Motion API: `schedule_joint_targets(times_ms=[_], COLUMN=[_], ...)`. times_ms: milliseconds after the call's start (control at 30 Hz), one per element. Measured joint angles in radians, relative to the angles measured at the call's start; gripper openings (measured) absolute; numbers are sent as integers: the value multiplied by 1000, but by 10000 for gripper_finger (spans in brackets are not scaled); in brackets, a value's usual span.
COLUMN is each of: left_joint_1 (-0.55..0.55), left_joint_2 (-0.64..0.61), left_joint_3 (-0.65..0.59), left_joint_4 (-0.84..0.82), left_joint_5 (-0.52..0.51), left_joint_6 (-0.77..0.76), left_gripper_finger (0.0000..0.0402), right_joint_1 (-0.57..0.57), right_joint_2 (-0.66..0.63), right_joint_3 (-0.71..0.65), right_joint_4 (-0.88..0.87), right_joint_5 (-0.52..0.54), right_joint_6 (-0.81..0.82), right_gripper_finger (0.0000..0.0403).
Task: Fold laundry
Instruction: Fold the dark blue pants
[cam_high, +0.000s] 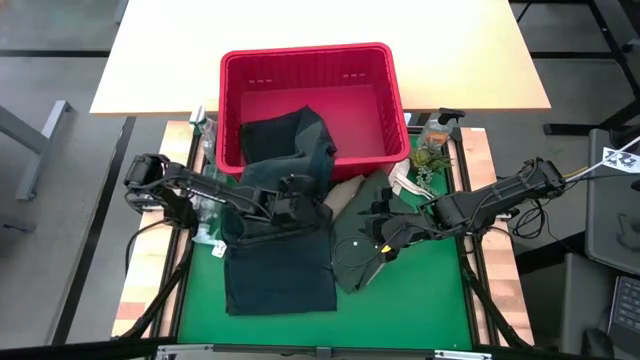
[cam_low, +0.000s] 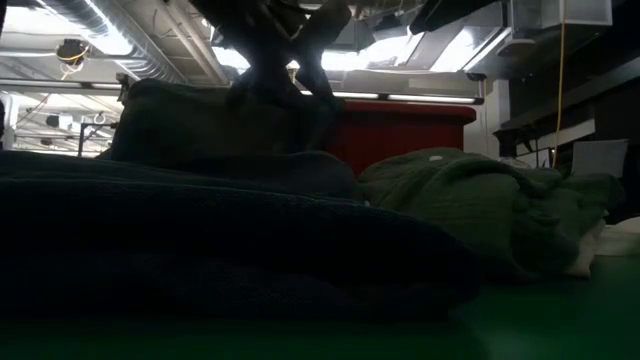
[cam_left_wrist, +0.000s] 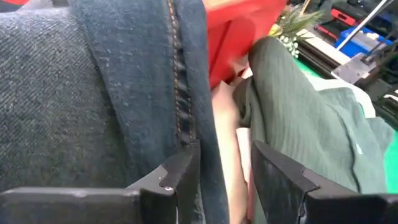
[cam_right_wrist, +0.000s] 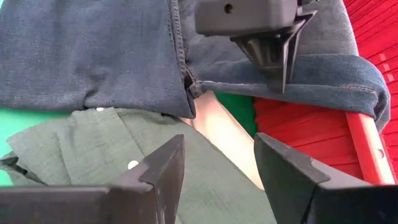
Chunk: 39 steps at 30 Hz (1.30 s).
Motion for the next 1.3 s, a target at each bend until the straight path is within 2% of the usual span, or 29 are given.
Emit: schedule_joint_targets(times_ms=[267,533,667,900,1100,1300], left_joint_1=[38,74,75,68,42,-31], left_joint_2=[0,0,0,0,0,0], left_joint_3=[0,0,0,0,0,0], left_joint_4=[0,0,1,1,13,53], left_joint_5=[1,61,63,62,96,227], left_joint_6=[0,0,0,4,109,259], left_gripper_finger=[139,136,106,9,3,2], right_joint_1=[0,0,0,0,0,0], right_joint_2=[0,0,0,0,0,0], right_joint_3=[0,0,0,0,0,0], right_joint_4=[0,0,0,0,0,0], right_joint_5=[0,0,0,0,0,0], right_joint_6=[0,-3,-3,-3,-4,-7], right_gripper_finger=[195,195,195,195,195,195])
